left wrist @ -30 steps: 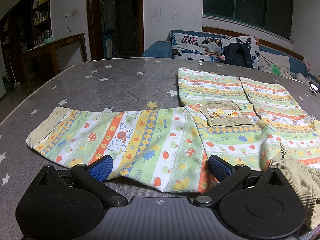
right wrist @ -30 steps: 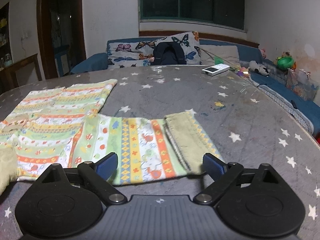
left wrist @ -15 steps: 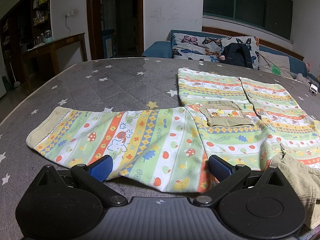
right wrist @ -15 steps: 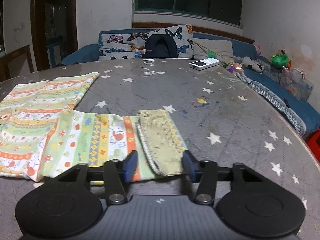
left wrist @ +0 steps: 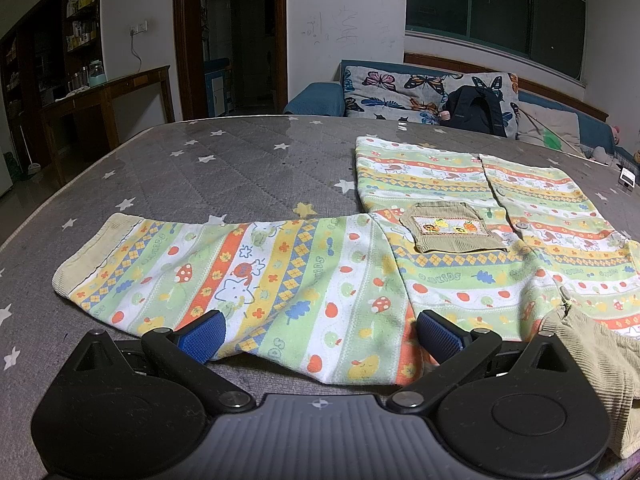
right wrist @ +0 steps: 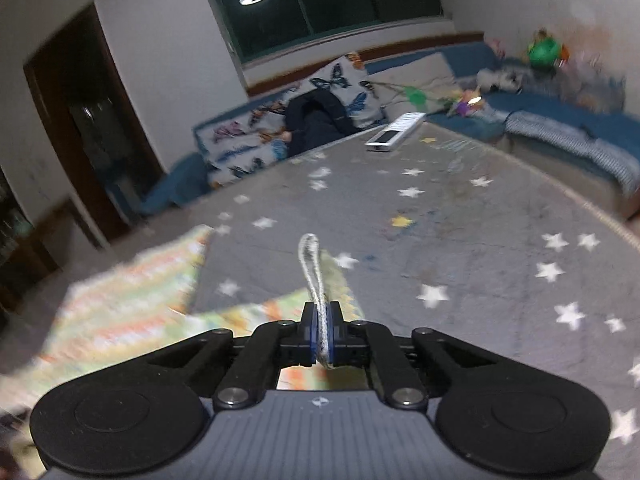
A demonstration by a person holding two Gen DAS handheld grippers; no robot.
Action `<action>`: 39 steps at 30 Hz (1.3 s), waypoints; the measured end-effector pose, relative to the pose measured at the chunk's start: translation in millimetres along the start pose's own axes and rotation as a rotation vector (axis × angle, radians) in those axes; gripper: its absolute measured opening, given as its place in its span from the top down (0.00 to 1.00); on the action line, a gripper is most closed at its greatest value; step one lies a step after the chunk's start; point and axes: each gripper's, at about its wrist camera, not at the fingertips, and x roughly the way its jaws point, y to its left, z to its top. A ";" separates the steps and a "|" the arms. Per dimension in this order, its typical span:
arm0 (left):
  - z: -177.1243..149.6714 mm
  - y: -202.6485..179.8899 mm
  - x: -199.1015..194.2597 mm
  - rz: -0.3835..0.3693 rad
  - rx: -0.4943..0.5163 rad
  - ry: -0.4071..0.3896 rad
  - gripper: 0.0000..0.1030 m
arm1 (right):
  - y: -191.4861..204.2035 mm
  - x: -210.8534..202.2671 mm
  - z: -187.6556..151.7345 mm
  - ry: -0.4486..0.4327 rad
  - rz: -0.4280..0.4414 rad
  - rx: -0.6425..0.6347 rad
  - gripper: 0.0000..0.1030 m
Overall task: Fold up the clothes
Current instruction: 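Grasp the khaki corduroy cuff of one pant leg with the right gripper and lift, then fold the held leg over the other leg and open the right gripper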
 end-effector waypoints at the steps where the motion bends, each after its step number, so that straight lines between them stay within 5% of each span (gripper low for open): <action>1: 0.0 0.0 -0.1 0.000 0.000 0.000 0.00 | 2.8 -1.8 4.0 0.001 0.029 0.021 0.96; 10: -0.4 0.1 1.6 0.000 0.000 0.000 0.00 | 56.4 -0.6 31.1 0.048 0.355 0.137 0.96; 18: -0.5 0.1 1.3 0.000 0.000 0.000 0.00 | 145.6 31.5 25.3 0.128 0.506 0.052 0.96; 26: -0.6 0.1 0.1 0.000 0.000 0.000 0.00 | 222.5 62.7 -8.3 0.232 0.569 -0.044 0.96; 39: -0.6 0.1 0.1 0.000 0.000 0.000 0.00 | 264.1 90.3 -59.1 0.361 0.559 -0.115 0.94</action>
